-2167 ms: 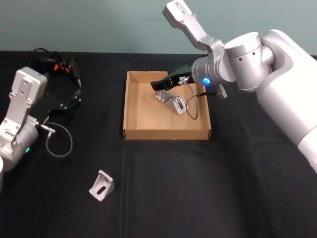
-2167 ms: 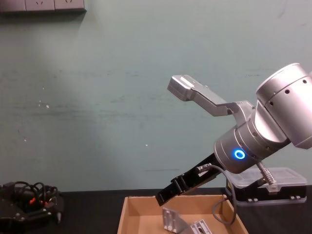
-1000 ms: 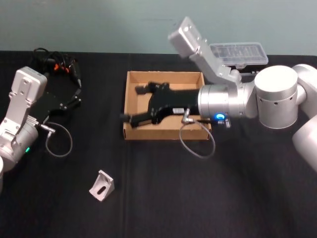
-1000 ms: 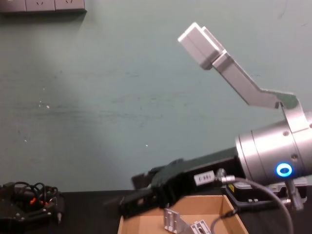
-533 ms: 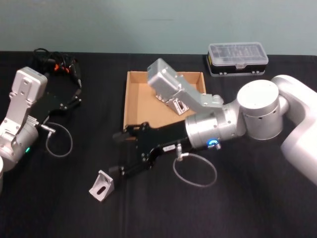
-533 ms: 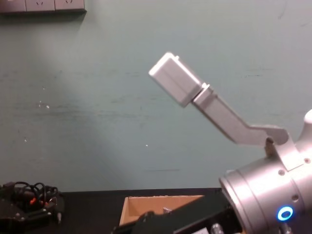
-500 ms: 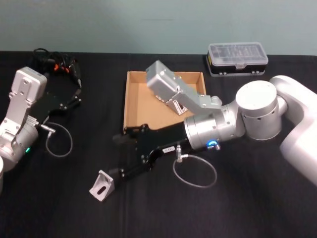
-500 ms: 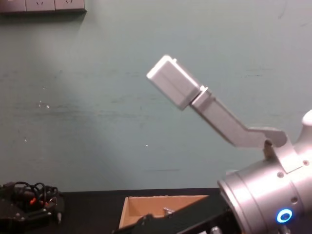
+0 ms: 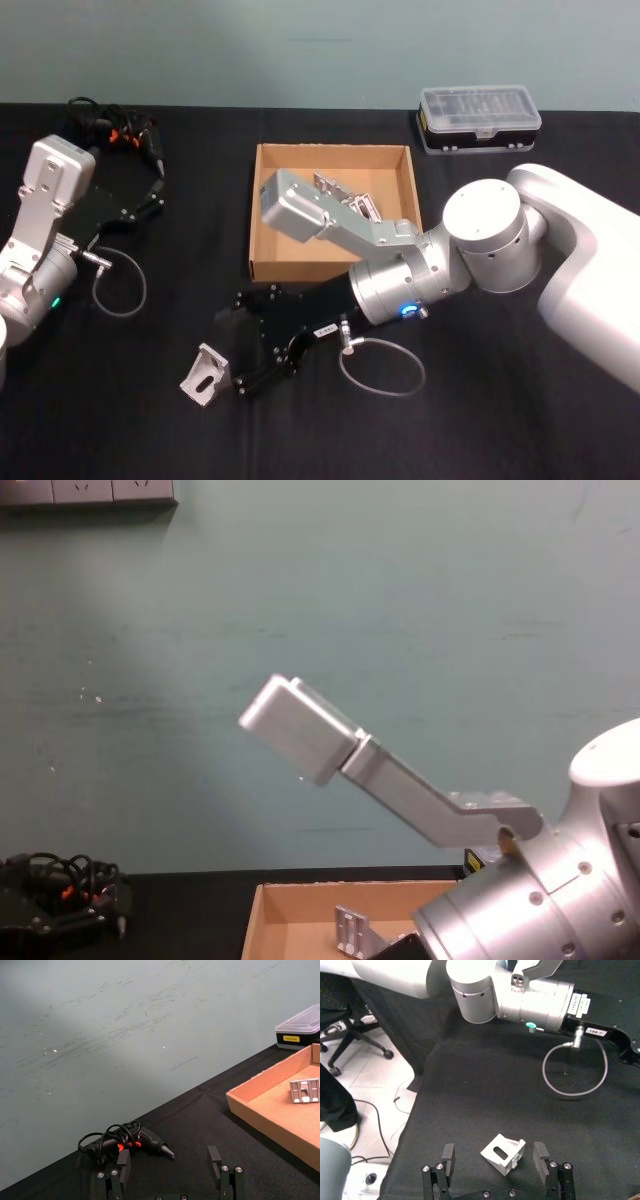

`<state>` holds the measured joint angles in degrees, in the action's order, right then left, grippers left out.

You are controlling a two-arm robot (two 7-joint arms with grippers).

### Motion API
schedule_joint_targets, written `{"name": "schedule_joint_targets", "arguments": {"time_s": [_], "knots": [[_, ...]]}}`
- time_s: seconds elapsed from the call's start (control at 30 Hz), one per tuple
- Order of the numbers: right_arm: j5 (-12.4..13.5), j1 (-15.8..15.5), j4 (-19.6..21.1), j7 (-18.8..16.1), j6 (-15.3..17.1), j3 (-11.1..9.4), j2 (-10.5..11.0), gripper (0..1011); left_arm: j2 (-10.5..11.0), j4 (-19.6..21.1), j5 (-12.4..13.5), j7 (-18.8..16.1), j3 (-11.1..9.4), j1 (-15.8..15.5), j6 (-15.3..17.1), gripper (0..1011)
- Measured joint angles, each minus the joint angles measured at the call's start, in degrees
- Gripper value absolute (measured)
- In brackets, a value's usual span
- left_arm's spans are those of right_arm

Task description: Use one hand to pick up the angle iron from the table and place it into the box.

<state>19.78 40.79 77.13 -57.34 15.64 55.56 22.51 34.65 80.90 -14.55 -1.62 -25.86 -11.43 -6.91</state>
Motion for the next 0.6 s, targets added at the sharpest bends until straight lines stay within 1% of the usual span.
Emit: {"name": "schedule_joint_targets", "arguments": {"time_s": [0.27, 0.5, 0.6], "knots": [[-0.91, 0.93, -1.53, 1.68, -0.74, 2.20, -1.24, 1004, 0.00, 0.00, 0.00, 0.00, 0.00, 0.00, 0.00, 1000], [-1.37, 1.14, -2.43, 3.52, -0.52, 2.84, -2.26, 1004, 0.00, 0.00, 0.00, 0.00, 0.00, 0.00, 0.00, 1000], [-1.69, 1.16, -2.58, 4.62, 0.48, 3.01, -2.73, 1004, 0.00, 0.00, 0.00, 0.00, 0.00, 0.00, 0.00, 1000]]}}
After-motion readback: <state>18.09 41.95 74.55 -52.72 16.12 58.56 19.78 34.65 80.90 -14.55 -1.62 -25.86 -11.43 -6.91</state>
